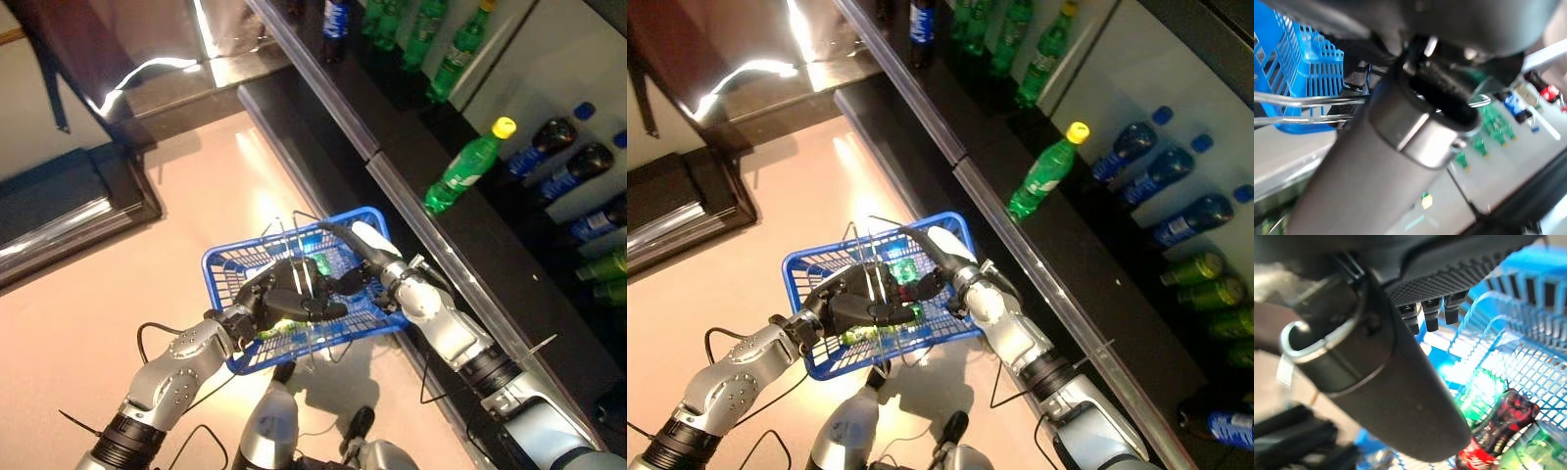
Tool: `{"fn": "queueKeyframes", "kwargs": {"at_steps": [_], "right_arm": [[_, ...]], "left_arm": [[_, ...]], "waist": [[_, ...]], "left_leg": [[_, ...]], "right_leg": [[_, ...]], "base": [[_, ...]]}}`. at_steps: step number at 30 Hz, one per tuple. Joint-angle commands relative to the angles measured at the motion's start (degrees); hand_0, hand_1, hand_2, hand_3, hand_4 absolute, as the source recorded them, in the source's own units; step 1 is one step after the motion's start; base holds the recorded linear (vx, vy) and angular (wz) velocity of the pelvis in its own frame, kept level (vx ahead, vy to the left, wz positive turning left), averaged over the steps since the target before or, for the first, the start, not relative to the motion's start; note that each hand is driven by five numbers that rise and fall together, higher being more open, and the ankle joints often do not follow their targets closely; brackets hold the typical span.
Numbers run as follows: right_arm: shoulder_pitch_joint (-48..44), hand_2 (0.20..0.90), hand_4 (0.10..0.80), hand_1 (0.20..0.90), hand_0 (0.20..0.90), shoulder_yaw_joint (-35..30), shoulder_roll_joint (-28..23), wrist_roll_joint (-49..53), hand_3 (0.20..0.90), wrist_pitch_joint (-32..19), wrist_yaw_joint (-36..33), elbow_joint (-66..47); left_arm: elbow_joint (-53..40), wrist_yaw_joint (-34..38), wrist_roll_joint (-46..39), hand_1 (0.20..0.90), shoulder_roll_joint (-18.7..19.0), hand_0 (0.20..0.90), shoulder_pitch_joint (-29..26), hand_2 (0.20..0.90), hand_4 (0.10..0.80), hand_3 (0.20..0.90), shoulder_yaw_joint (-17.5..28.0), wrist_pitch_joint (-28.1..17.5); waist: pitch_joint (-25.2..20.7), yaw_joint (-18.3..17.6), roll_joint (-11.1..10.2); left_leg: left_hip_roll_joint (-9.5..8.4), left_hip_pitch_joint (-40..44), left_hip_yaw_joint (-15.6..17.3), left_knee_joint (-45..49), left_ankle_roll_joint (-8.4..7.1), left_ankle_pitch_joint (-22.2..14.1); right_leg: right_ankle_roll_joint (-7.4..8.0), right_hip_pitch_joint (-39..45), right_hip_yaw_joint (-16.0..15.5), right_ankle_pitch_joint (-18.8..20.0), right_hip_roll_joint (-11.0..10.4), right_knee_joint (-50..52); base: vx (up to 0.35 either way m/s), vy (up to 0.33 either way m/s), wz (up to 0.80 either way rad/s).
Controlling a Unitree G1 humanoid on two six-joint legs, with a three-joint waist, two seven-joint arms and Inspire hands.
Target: Pick up the drink and place into the basket.
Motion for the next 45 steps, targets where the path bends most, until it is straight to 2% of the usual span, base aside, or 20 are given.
{"fn": "queueKeyframes", "kwargs": {"at_steps": [1, 8, 21, 33, 38, 45], "right_arm": [[6.51, 0.900, 0.800, 0.900, 0.900, 1.20, -1.64, 3.39, 0.900, -7.48, -2.97, -2.08], [10.95, 0.900, 0.800, 0.900, 0.900, -2.16, -3.06, 5.39, 0.900, -10.82, -4.69, -6.63], [18.17, 0.900, 0.800, 0.900, 0.900, -7.46, -4.23, 7.55, 0.900, -14.22, -8.37, -7.82], [26.93, 0.900, 0.800, 0.900, 0.900, -16.19, -2.95, 6.73, 0.900, -16.67, -9.58, -3.68], [29.67, 0.900, 0.800, 0.900, 0.900, -19.76, -2.74, 7.52, 0.900, -17.30, -9.48, -1.66], [31.92, 0.900, 0.800, 0.900, 0.900, -23.65, -1.60, 8.98, 0.900, -17.72, -10.56, 2.30]], "left_arm": [[-8.24, -4.82, -4.50, 0.300, -11.13, 0.300, -6.08, 0.300, 0.100, 0.200, 3.95, -23.02], [-4.35, -1.27, -1.92, 0.300, -12.01, 0.300, -6.26, 0.300, 0.100, 0.200, 3.82, -26.43], [0.51, 1.98, -1.63, 0.300, -12.84, 0.300, -4.15, 0.300, 0.100, 0.200, 5.61, -30.06], [8.00, 0.53, -6.10, 0.300, -13.51, 0.300, 3.14, 0.300, 0.100, 0.200, 15.09, -31.47], [11.13, 0.12, -8.48, 0.300, -13.80, 0.300, 5.09, 0.300, 0.100, 0.200, 19.37, -31.34], [16.33, 0.57, -7.04, 0.300, -13.51, 0.300, 6.40, 0.300, 0.100, 0.200, 23.84, -31.64]], "waist": [[-22.32, -3.59, 2.38], [-21.93, -6.75, 2.80], [-21.91, -9.64, 3.36], [-22.11, -11.49, 3.94], [-22.04, -12.18, 4.14], [-21.96, -13.07, 4.58]], "left_leg": [[0.32, 2.76, 1.86, -1.84, 0.22, -4.12], [0.82, 3.44, 4.30, -1.84, 0.32, -4.83], [1.33, 4.34, 6.71, -1.84, 0.15, -5.85], [1.36, 4.51, 7.03, -1.84, -0.01, -5.86], [1.20, 4.66, 7.02, -1.84, 0.08, -5.98], [0.87, 5.33, 7.26, -1.84, 0.22, -6.48]], "right_leg": [[0.97, -0.38, -1.03, 0.71, 0.31, 0.15], [1.18, -1.12, 0.76, 0.92, 0.12, 0.15], [1.07, -1.59, 2.18, 0.97, 0.15, -0.04], [0.77, -1.59, 2.43, 1.02, 0.33, -0.09], [0.69, -1.66, 3.04, 1.03, 0.40, -0.12], [0.58, -1.55, 3.91, 0.93, 0.41, -0.02]], "base": [[-0.041, 0.052, -0.23], [-0.033, 0.028, -0.19], [-0.024, 0.008, -0.06], [0.000, 0.000, 0.00], [0.000, 0.000, 0.00], [-0.003, 0.011, -0.03]]}}
